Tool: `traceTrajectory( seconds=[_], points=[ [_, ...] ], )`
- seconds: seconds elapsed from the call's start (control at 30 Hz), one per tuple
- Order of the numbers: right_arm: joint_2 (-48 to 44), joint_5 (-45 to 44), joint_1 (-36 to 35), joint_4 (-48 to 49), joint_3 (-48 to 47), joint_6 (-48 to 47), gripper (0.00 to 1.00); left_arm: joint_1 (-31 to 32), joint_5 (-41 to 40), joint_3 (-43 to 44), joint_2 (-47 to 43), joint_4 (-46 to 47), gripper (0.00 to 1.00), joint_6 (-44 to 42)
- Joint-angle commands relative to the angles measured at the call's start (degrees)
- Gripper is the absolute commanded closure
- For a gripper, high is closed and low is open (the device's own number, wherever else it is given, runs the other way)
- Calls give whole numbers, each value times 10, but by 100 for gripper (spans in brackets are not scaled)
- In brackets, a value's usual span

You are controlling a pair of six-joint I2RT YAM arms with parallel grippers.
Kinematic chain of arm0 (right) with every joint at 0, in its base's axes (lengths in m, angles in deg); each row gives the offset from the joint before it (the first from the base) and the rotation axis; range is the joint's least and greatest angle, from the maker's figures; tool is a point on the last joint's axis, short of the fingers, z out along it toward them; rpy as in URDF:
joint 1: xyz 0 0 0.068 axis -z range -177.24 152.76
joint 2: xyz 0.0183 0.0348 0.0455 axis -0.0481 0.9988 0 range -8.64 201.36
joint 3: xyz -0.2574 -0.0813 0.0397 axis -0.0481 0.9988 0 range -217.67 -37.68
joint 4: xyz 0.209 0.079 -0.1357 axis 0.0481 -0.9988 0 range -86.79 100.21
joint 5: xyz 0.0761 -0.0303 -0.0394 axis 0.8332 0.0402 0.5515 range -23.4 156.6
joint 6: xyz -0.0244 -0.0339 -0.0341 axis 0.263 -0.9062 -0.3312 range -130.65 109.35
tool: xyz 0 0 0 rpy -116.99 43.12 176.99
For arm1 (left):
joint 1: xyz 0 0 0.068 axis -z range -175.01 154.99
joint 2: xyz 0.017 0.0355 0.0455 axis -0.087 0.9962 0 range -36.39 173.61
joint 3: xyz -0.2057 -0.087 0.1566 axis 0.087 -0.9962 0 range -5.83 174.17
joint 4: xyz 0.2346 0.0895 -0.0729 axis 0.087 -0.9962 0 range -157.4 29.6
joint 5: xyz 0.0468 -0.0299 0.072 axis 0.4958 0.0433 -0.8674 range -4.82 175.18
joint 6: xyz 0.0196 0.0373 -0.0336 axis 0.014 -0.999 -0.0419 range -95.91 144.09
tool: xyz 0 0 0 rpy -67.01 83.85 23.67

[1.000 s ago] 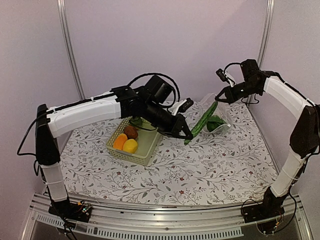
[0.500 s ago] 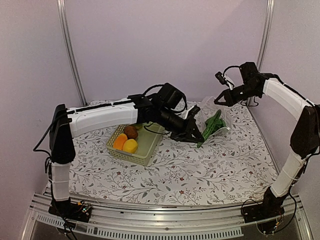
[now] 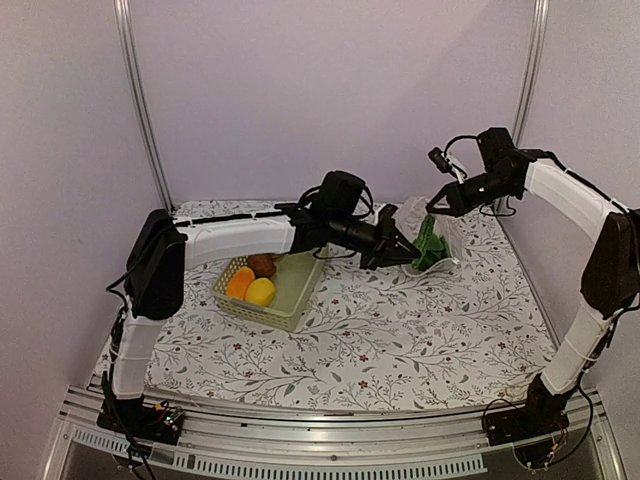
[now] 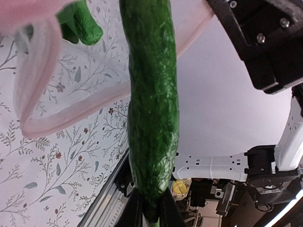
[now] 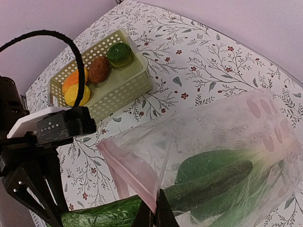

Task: Place the food in the zip-top bag and seal the zipper
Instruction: Place the fake vegetable in the zipper food storage bag.

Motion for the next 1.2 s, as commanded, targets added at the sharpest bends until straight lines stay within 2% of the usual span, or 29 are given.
traceTrajectory(
  seconds=[0.0,0.1,0.23,0.3,0.37,0.43,0.5,0.57,0.73,0.87,0.93,0.97,1.0,1.03,1.17],
  points=[
    [-26,17,-4,7,7,4,100,-6,23,46,57,72,100,66],
    [-29,24,-7,5,7,6,100,-8,17,71,85,79,99,90],
    [-32,25,-10,4,9,7,100,-13,-30,57,94,127,89,149],
    [-35,24,-12,7,12,8,100,-14,-76,31,88,193,77,206],
    [-34,24,-12,7,12,8,100,-14,-116,11,84,248,57,254],
    [-35,21,-12,8,11,8,100,-14,-132,27,87,264,44,274],
    [-34,20,-12,8,11,8,100,-15,-128,53,90,252,21,268],
    [-34,21,-12,7,9,8,100,-14,-123,53,78,238,18,249],
    [-32,6,-12,9,2,7,100,-3,-141,-29,-5,195,17,178],
    [-15,-3,-6,10,-11,16,100,14,-157,-66,-60,125,17,86],
    [-3,2,3,-3,-43,23,100,22,-173,-60,-86,57,15,16],
    [1,-1,8,-14,-64,23,100,26,-188,-57,-96,19,15,-23],
    [5,-7,15,-22,-89,21,100,29,-207,-59,-110,-4,4,-78],
    [7,-15,23,-27,-112,19,100,34,-234,-68,-126,-24,1,-117],
    [0,-49,43,-19,-152,17,100,45,-325,-164,-203,-26,0,-197]
  ],
)
